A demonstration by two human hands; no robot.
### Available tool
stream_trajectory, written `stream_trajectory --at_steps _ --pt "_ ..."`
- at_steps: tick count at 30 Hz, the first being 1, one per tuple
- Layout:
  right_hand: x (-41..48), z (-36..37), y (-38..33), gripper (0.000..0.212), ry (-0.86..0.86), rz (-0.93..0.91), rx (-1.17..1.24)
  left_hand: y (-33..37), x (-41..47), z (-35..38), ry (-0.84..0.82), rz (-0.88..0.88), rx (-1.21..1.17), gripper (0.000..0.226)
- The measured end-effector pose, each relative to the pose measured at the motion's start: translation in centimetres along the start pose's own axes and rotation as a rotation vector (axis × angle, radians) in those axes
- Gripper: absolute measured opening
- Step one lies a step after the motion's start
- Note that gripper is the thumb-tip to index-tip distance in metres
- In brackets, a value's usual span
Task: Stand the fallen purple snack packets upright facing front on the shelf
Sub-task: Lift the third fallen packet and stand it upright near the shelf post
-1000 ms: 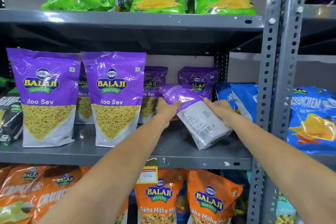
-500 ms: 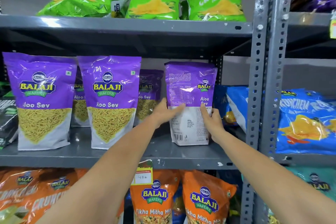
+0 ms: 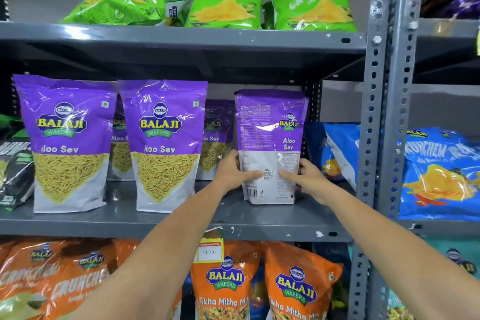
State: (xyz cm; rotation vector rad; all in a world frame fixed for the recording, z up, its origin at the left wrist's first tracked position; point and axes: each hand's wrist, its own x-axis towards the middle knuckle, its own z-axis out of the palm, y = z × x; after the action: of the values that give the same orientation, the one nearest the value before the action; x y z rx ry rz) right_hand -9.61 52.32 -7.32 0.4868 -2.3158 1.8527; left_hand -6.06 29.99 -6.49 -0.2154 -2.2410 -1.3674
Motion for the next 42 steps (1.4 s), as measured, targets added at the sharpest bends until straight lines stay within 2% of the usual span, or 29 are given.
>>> stream_trajectory --at_steps 6,15,19,21,22,24,26,27,29,32,33,36,39,42 --pt "-0.6 0.0 -0.5 0.057 -0.057 0.041 0.155 0.0 0.3 0.4 0.005 0.02 0.04 0.074" --pt "-0.3 0.0 0.0 0.059 -0.035 0.048 0.176 -0.7 1.0 1.0 0.005 0.026 0.062 0.078" --pt "-1.0 0.2 0.0 0.056 0.047 0.007 0.047 -0.7 0.9 1.1 -0.016 0.01 0.066 0.078" --pt "-1.6 0.3 0.0 0.065 0.134 -0.03 -0.02 -0.8 0.9 0.9 0.005 -0.041 0.07 0.082" --pt "-1.8 0.3 0.0 0.07 0.163 -0.033 -0.012 -1.0 1.0 0.9 0.044 -0.06 0.101 0.08" --pt "-2.3 0.4 -0.4 0.068 0.164 -0.007 0.035 -1.1 0.8 1.1 0.106 -0.042 0.171 0.057" --pt "-2.6 0.6 -1.0 0.051 0.117 0.017 0.085 -0.8 0.4 1.7 0.041 -0.059 0.073 0.027" --pt "-2.8 0.8 -1.3 0.043 0.108 0.014 0.093 -0.4 0.1 2.0 -0.029 -0.096 -0.005 0.022" --pt "-3.2 1.2 -1.6 0.033 0.144 -0.018 0.096 0.1 -0.3 1.9 -0.125 -0.167 -0.162 0.024" --pt "-4.0 1.6 -1.4 0.03 0.237 -0.06 0.112 0.3 -0.8 1.0 -0.294 -0.271 -0.342 0.021" --pt "-4.2 1.7 -1.3 0.029 0.249 -0.077 0.104 0.2 -1.0 0.9 -0.334 -0.283 -0.335 0.025" --pt "-4.6 2.7 -1.0 0.022 0.23 -0.145 0.078 -0.2 -1.2 1.4 -0.36 -0.198 -0.163 0.067" --pt "-4.8 3.9 -1.2 0.022 0.161 -0.182 0.04 -0.6 -0.8 2.5 -0.178 -0.074 0.117 0.099" --pt "-4.3 3.9 -1.4 0.021 0.162 -0.203 -0.058 -1.0 -0.4 2.5 -0.088 -0.05 0.168 0.108"
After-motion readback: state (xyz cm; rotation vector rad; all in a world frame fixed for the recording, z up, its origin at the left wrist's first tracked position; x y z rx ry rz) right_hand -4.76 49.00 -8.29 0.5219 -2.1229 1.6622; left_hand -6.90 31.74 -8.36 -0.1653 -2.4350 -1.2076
